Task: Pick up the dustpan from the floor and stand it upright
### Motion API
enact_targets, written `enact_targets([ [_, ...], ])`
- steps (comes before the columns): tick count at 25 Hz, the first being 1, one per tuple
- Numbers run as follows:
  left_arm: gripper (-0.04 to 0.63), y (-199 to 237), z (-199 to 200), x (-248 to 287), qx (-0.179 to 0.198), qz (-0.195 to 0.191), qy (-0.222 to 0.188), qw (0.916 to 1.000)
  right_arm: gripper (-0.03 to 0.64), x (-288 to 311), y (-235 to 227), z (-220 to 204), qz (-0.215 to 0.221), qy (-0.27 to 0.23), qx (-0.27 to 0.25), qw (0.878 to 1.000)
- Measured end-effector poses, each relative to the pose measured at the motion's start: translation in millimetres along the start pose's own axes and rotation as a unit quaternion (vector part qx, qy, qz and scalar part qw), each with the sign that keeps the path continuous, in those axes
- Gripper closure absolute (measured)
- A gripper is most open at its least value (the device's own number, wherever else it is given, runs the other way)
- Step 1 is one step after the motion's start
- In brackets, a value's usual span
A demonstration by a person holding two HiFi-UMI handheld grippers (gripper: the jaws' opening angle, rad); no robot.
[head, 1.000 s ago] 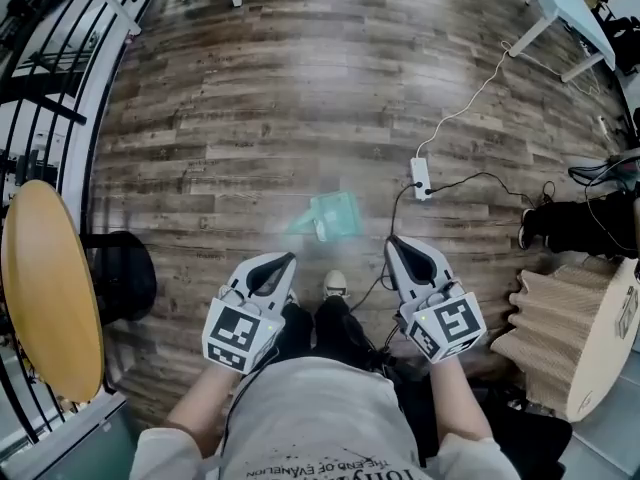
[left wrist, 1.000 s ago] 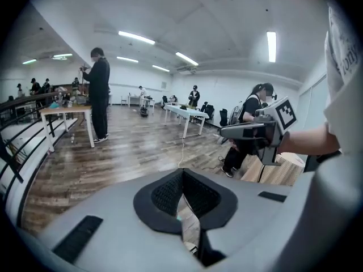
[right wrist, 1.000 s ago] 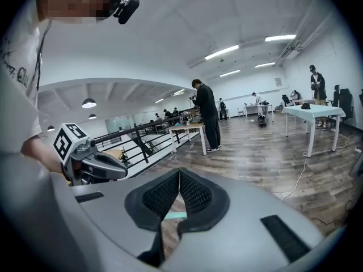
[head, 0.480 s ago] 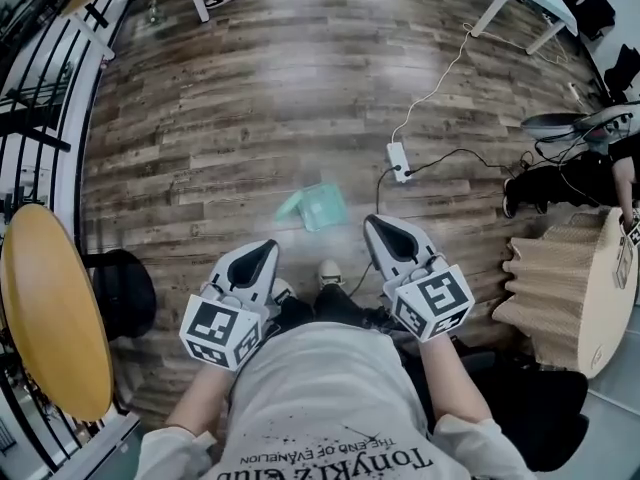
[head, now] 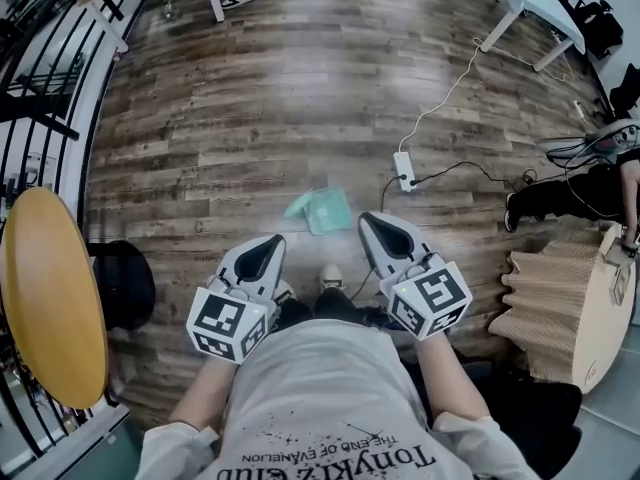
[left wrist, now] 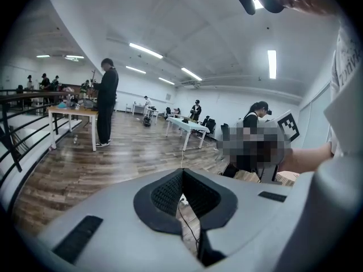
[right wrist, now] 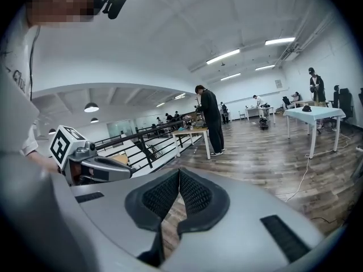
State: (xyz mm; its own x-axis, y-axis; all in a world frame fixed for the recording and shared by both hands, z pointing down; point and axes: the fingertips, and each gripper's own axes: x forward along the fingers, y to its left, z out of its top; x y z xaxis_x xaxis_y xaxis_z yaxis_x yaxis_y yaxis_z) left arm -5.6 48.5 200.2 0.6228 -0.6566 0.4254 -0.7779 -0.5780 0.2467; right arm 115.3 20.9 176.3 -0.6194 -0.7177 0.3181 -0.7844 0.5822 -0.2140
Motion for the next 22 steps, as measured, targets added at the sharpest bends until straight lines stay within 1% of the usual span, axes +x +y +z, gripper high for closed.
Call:
enact_targets([
  [4, 0.572, 1, -4, -7, -0.004, 0.007, -0.002, 1.0000, 0.591, 7, 12, 0, 0.018, 0.007, -0.015, 1.000],
  [10, 0.571, 2, -11, -11, -0.005, 0.015, 0.003, 0.9999, 0.591, 10, 20, -5, 0.033, 0.009, -0.018, 0.999],
  [17, 0.571, -1, -11, -12, 0.008, 0.013, 0.009, 0.9998, 0.591, 9, 22, -8, 0.033, 0.017, -0.024, 0.999],
  [22, 0.571, -2, -15, -13, 0.009, 0.011, 0.014, 0.9998, 0.591, 6, 20, -6, 0.033, 0.013, -0.026, 0.999],
])
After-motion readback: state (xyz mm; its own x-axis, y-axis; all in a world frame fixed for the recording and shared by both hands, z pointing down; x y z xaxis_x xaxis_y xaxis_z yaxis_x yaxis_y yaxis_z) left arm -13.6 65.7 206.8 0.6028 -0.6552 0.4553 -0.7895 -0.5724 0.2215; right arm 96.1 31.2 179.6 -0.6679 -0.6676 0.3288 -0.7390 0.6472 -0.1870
